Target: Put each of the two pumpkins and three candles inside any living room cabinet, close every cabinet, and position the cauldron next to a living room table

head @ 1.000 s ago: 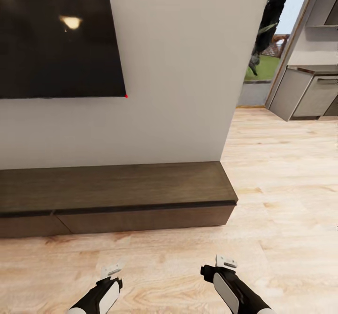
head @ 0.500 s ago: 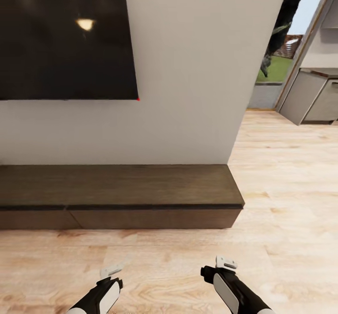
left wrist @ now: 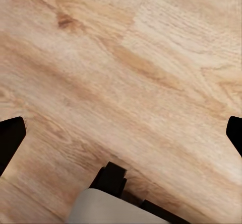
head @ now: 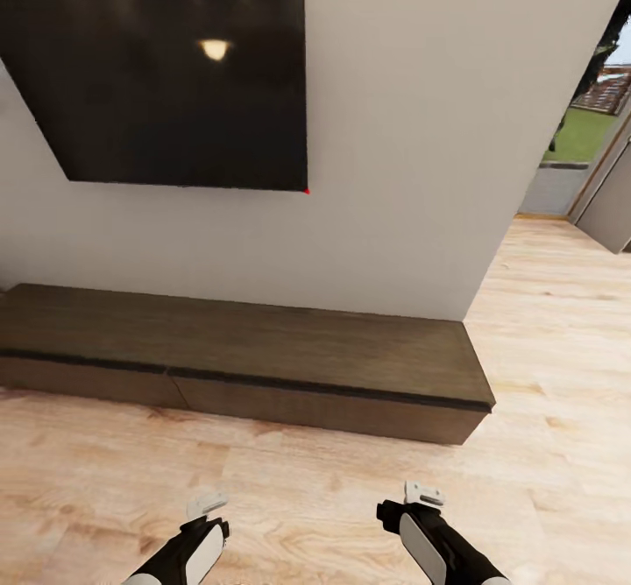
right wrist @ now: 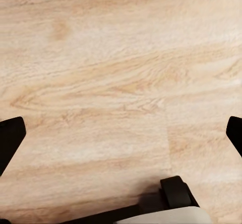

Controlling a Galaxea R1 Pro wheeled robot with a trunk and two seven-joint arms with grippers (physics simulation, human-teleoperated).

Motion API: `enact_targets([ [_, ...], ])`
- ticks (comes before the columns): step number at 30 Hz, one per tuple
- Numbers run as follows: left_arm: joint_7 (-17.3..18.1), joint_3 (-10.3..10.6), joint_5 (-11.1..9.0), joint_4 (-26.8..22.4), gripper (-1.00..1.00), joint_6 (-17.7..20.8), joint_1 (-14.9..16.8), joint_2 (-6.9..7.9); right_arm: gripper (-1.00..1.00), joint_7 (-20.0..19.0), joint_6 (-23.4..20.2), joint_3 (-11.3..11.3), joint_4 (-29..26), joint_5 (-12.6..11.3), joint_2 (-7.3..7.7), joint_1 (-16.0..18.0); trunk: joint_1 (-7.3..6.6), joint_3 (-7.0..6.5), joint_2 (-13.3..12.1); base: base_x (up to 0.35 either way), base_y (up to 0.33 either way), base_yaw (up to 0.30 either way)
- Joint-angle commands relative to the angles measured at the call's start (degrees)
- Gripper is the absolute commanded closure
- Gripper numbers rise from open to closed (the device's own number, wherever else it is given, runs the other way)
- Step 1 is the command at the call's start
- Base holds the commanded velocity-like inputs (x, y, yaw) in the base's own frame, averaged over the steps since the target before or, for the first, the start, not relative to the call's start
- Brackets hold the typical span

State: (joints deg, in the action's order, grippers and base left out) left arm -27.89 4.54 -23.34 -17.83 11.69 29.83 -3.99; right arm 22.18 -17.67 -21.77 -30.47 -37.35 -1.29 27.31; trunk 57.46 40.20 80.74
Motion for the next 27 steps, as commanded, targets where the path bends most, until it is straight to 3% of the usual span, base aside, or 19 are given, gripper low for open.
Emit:
enact_targets([
  [1,-0.4,0.5,-0.3,-0.1,-1.0,0.4,0.0,0.03,-1.0,0.5,-0.2,-0.4,-0.1,-0.4,0.06,0.0,-0.23,-0.14,-0.4,0.0,0.0,0.283],
  [22,-0.4,0.5,-0.3,-0.1,-1.0,0.4,0.0,0.05,-1.0,0.5,-0.2,-0.4,0.0,-0.4,0.06,0.0,-4.84,-3.91,-8.8,0.0,0.0,0.283],
  [27,-0.4,0.5,-0.3,-0.1,-1.0,0.4,0.0,0.03,-1.0,0.5,1.0,-1.6,0.0,-0.6,0.06,0.0,-5.94,-4.8,-10.8,0.0,0.0,0.283],
])
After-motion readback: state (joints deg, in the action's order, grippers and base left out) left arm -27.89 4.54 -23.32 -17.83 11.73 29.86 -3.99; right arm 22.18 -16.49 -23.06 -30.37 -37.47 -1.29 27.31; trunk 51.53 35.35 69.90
